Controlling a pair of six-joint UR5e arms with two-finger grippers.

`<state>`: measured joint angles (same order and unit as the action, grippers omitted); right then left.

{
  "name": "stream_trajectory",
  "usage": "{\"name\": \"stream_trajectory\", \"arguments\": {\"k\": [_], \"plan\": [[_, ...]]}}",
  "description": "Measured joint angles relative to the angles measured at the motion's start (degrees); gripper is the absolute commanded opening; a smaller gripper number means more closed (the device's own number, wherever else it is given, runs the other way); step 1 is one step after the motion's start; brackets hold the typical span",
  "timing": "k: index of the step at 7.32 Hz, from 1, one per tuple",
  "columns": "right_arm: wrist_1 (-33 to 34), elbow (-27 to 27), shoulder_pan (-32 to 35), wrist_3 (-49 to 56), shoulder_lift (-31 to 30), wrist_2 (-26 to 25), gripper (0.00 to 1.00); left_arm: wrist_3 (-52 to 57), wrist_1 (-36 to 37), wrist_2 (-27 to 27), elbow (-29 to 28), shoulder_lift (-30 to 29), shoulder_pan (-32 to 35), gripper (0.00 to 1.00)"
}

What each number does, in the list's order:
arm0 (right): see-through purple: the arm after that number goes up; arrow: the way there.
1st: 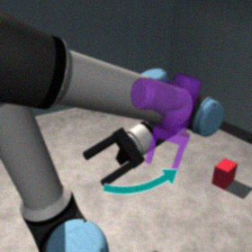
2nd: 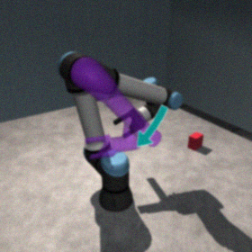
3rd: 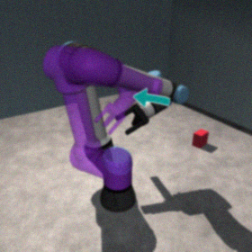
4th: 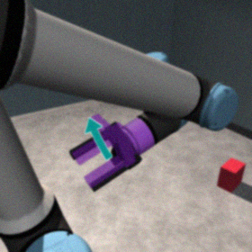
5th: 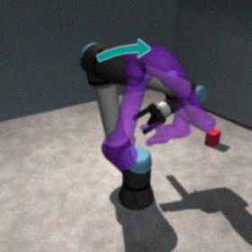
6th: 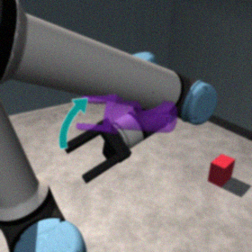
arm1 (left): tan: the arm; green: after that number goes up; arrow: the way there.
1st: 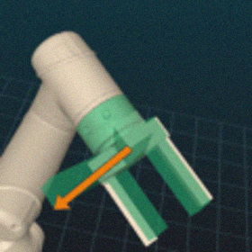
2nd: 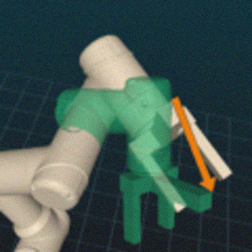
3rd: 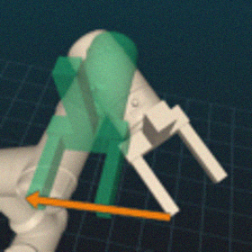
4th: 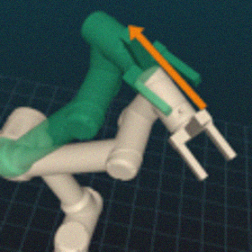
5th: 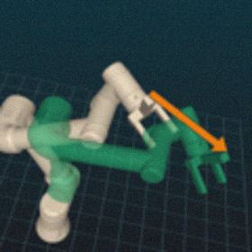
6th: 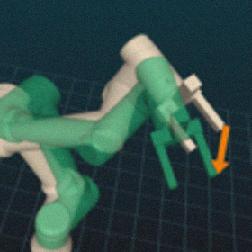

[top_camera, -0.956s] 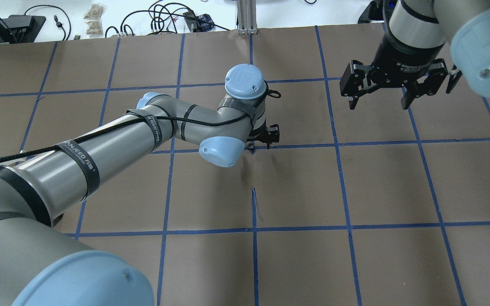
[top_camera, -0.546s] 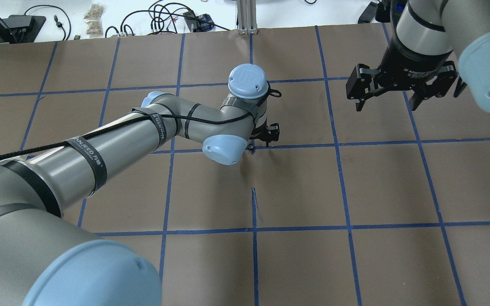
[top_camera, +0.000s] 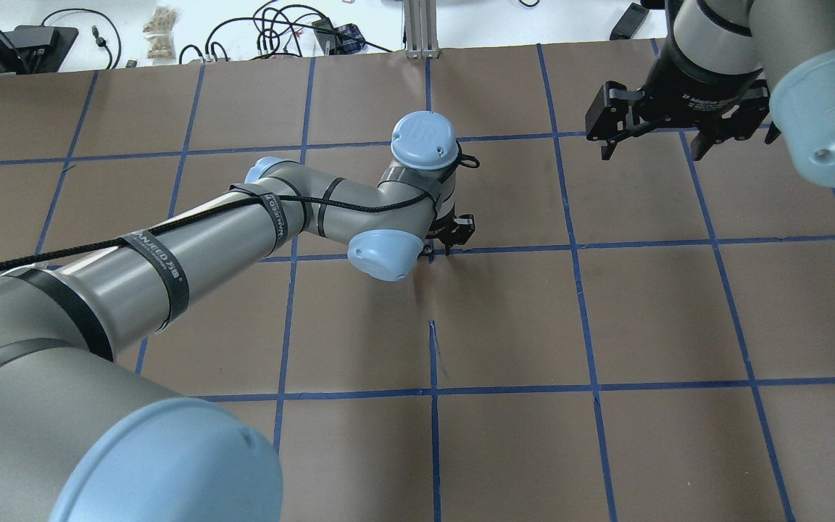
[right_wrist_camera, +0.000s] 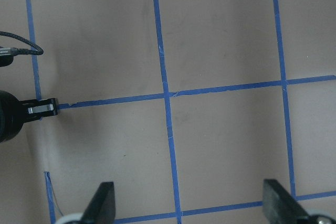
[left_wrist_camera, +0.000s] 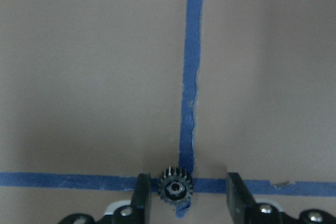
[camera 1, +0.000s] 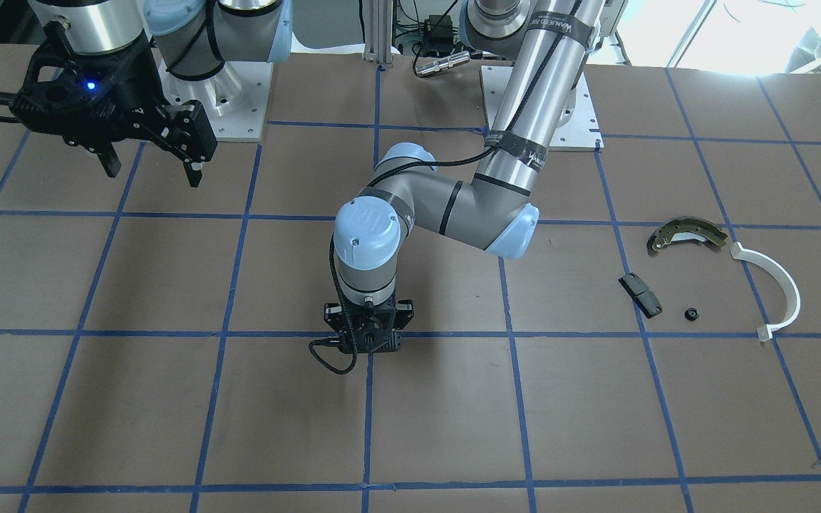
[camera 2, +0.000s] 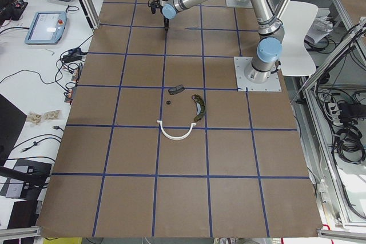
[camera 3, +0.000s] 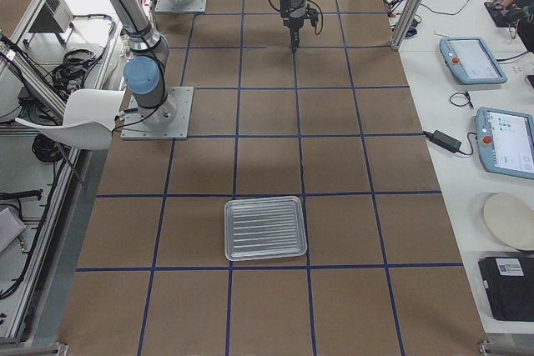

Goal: Place bearing gear from tray to pile

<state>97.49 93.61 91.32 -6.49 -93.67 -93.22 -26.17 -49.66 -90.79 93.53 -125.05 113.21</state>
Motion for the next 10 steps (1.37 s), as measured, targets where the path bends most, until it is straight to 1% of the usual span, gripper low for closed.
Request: {"name": "stream_trajectory", "arguments": {"k": [1,4,5,7,9,10], "plan": [[0.1,0.2,0.0,0.0,0.0,0.0,1.0,0.0,0.0,0.0,0.0,0.0,-0.1,0.0],[0.0,0.3,0.0,0.0,0.1,0.0,1.0,0.3,-0.1,0.2,0.1,0.7,-1.5,0.0],[0.0,0.4,0.0,0.0,0.1,0.0,1.0,2.6,-0.7,0.4,0.7,2.1,-3.8,0.0],[0.0,0.4,0.0,0.0,0.1,0.1,1.0,15.8,-3.2,0.1,4.1,7.4,-13.1,0.0],[0.0,0.4,0.0,0.0,0.1,0.1,1.0,34.4,-4.8,-1.5,8.5,13.3,-24.9,0.0],[-0.1,0.4,0.1,0.0,0.0,0.1,1.0,43.1,-4.9,-2.8,10.5,15.4,-30.7,0.0]]}}
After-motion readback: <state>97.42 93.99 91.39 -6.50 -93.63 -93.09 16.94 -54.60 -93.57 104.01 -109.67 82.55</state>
